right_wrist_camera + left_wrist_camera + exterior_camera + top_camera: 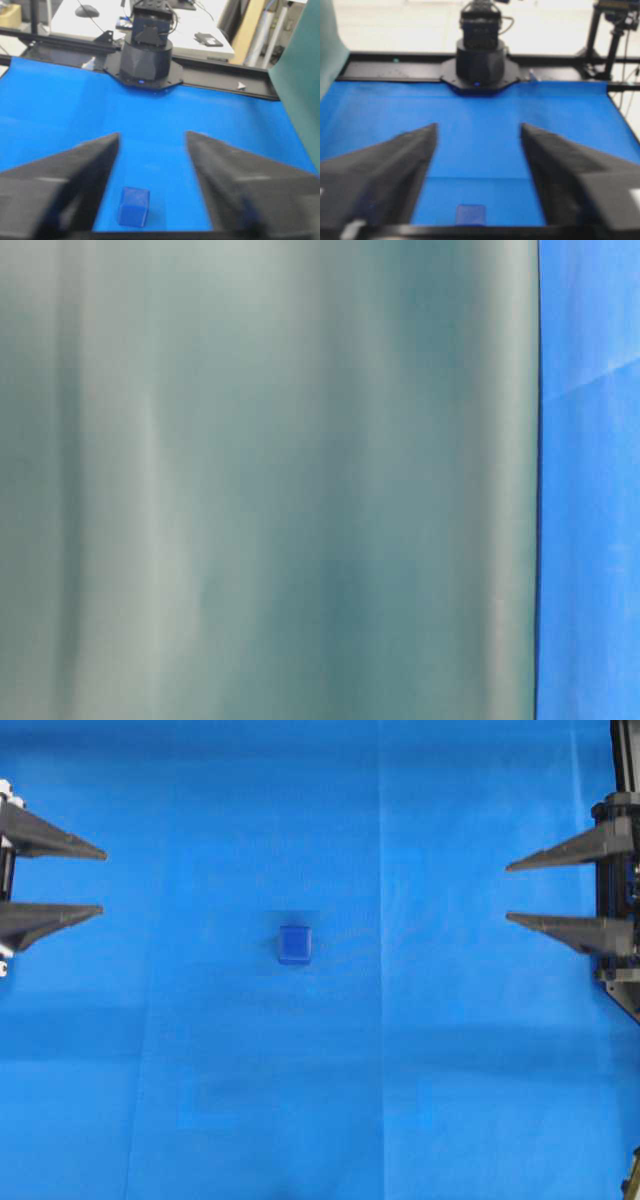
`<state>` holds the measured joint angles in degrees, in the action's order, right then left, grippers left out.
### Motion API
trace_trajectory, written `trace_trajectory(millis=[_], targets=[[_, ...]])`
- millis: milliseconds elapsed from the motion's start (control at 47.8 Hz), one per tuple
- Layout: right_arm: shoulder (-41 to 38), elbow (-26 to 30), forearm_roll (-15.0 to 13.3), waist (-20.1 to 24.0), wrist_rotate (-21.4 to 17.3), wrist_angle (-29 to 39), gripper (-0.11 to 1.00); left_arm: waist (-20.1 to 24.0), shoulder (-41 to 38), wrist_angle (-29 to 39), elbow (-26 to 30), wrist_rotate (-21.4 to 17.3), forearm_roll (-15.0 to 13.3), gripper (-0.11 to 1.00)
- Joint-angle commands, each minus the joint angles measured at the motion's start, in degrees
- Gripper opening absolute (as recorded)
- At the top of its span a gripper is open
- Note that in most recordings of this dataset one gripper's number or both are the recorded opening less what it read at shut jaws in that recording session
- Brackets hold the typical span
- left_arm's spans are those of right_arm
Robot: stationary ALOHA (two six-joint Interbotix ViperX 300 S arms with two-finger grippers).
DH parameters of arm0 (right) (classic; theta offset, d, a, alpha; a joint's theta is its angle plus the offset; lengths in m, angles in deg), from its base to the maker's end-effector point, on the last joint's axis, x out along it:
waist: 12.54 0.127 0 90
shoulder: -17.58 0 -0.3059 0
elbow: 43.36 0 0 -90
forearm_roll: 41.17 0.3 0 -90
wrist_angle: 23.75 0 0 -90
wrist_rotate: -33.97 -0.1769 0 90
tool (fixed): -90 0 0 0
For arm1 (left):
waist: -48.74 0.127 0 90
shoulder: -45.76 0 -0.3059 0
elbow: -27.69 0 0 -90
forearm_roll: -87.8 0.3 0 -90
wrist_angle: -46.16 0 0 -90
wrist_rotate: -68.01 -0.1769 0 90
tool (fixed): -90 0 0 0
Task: Handover the blue block to the right arm after grasping it with the left arm, then place it in the designated position.
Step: 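Move the open left gripper toward the blue cube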
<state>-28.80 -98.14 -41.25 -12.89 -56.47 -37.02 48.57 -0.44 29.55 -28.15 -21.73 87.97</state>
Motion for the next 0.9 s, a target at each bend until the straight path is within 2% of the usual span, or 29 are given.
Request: trace_trajectory(millis=[0, 63, 125, 314, 418, 690, 878], targets=[[-0.4, 1.7, 0.3, -0.1, 0.0, -0.3, 0.72, 0.0, -0.4, -0.5, 1.0, 0.1, 0.1, 0.76], [-0.3, 1.8, 0.3, -0.2, -0.1, -0.2, 0.88, 0.0, -0.4, -0.5, 1.0, 0.1, 0.1, 0.89], [-0.3, 1.8, 0.4, -0.2, -0.1, -0.2, 0.95, 0.0, -0.4, -0.5, 1.0, 0.1, 0.2, 0.93], [-0.4, 1.8, 0.4, -0.3, 0.0, -0.2, 0.96, 0.2, -1.1, -1.1, 1.1, 0.1, 0.1, 0.92], [-0.4, 1.8, 0.4, -0.3, 0.0, -0.4, 0.96, 0.6, -3.4, -3.6, 1.6, 0.1, 0.1, 0.92], [-0.6, 1.8, 0.4, -0.3, 0.0, -0.4, 0.96, 1.8, -15.1, -9.8, 6.2, 0.1, 0.1, 0.92], [-0.7, 1.8, 0.4, -0.3, 0.0, -0.3, 0.96, 1.8, -24.8, -12.4, 11.7, 0.1, 0.1, 0.92]])
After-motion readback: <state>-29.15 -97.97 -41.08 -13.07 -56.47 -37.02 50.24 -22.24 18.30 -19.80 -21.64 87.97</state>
